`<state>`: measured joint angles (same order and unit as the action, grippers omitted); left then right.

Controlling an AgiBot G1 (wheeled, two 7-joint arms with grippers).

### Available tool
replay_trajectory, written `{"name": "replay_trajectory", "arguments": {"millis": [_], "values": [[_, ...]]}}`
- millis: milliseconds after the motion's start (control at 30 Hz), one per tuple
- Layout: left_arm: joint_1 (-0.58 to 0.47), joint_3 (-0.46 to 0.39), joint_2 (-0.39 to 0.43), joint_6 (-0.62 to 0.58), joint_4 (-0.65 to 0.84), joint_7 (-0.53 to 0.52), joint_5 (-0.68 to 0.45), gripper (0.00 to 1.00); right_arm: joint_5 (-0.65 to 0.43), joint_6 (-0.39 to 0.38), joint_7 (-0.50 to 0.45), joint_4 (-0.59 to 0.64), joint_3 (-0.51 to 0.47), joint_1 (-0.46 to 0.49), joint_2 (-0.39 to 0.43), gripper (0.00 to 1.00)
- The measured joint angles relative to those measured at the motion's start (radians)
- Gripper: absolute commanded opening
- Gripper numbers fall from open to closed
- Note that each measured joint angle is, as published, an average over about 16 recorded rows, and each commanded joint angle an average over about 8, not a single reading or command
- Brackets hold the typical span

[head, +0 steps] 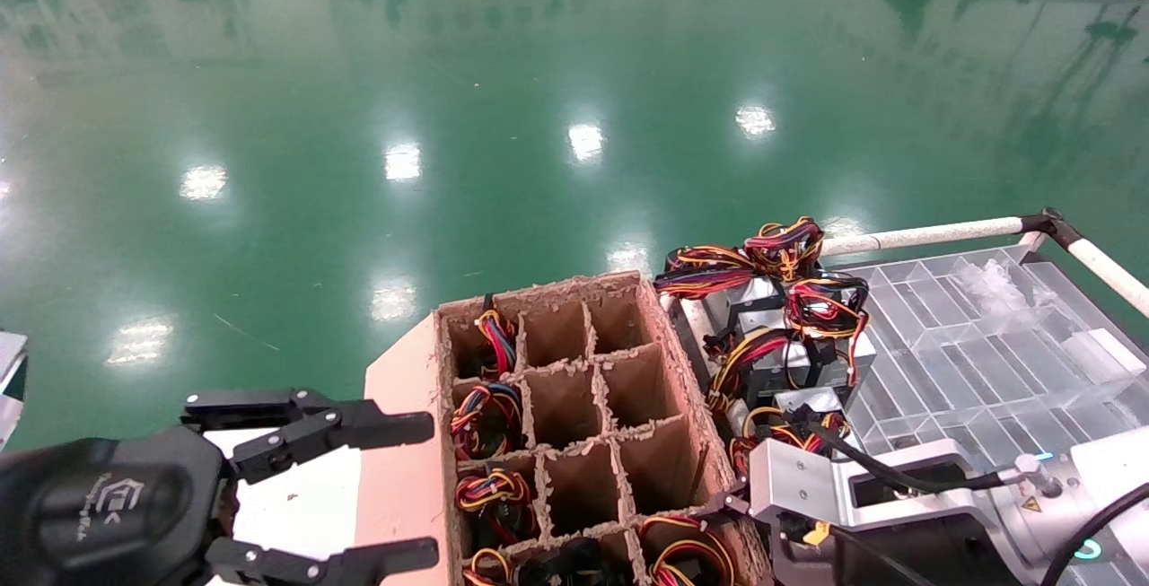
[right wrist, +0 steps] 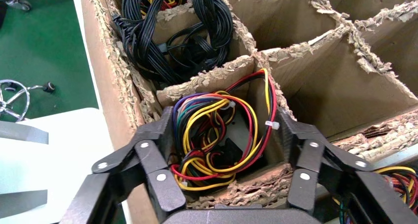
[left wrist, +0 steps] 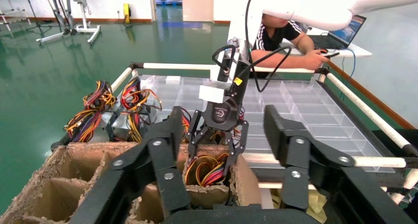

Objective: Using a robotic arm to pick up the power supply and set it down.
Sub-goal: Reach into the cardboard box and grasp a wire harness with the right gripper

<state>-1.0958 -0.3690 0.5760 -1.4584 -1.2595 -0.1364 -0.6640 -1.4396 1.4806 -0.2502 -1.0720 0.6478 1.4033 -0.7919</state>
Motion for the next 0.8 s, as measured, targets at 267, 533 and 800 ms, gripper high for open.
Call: {"name": "replay_trajectory", "arguments": {"millis": [267,533,800], "values": [[0.000,0.000,0.000,0.000,0.000,0.000,0.000,1.00,-0.014,0.000,0.008,0.000,0.004,0.010,-0.004,0.00],[0.000,0.000,0.000,0.000,0.000,0.000,0.000,1.00,-0.013,0.004,0.015,0.003,0.003,0.018,-0.002,0.00],[0.000,0.000,0.000,0.000,0.000,0.000,0.000,1.00,-0.004,0.015,0.014,-0.003,-0.001,0.024,0.008,0.00]]}}
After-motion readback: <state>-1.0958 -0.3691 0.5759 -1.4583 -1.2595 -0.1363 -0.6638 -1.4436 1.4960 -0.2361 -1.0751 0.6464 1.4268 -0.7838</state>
